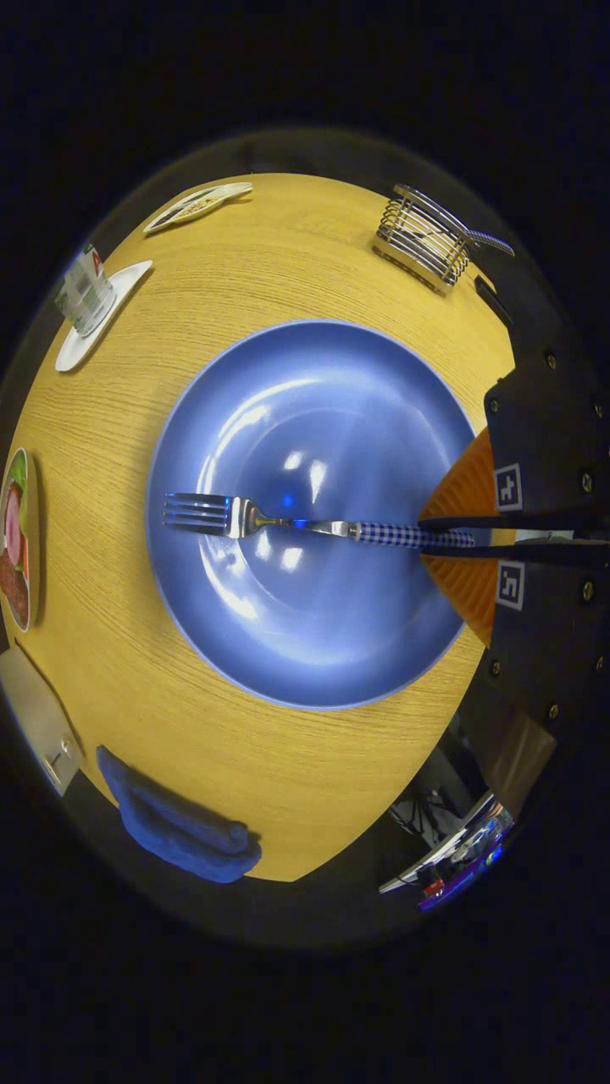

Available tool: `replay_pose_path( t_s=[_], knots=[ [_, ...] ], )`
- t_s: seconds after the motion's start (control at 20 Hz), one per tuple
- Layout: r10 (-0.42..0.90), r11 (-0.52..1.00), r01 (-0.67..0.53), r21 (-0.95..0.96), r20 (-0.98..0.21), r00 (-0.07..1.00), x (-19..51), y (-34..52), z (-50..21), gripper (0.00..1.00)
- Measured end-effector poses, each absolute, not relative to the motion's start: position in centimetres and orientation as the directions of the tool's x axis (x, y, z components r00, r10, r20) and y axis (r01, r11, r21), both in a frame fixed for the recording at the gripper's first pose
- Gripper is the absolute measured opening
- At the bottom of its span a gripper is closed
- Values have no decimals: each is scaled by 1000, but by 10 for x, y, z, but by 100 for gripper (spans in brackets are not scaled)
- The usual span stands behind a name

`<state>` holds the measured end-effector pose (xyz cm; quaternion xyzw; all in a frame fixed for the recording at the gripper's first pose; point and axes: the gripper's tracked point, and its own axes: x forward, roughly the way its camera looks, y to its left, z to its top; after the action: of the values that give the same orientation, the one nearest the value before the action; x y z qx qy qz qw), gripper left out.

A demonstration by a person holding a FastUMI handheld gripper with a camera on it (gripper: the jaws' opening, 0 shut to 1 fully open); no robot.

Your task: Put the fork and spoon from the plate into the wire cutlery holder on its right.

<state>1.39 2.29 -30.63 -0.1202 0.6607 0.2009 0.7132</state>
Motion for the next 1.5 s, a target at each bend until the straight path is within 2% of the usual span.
replay_pose_path(
  t_s=[0.15,0.25,0.3,0.35,0.4,0.5,0.75,1.0,1.1,1.25,1.5],
  knots=[
    [74,873,-486,32,-995,68,16,25,-308,7],
    [44,865,-502,3,-997,71,12,23,-318,13],
    [59,870,-492,1,-993,102,18,30,-320,20],
    [65,875,-484,4,-992,109,19,31,-323,19],
    [67,867,-498,10,-993,96,15,30,-322,12],
    [75,860,-510,26,-994,78,16,25,-315,12],
    [188,866,-463,188,-981,-47,4,11,-286,12],
    [230,883,-384,269,-962,-145,-2,-48,-252,12],
    [279,893,-314,323,-944,-177,-5,-61,-241,12],
    [343,890,-248,383,-920,-192,-9,-80,-227,12],
    [322,895,-263,360,-930,-178,-27,-144,-186,12]
  ],
)
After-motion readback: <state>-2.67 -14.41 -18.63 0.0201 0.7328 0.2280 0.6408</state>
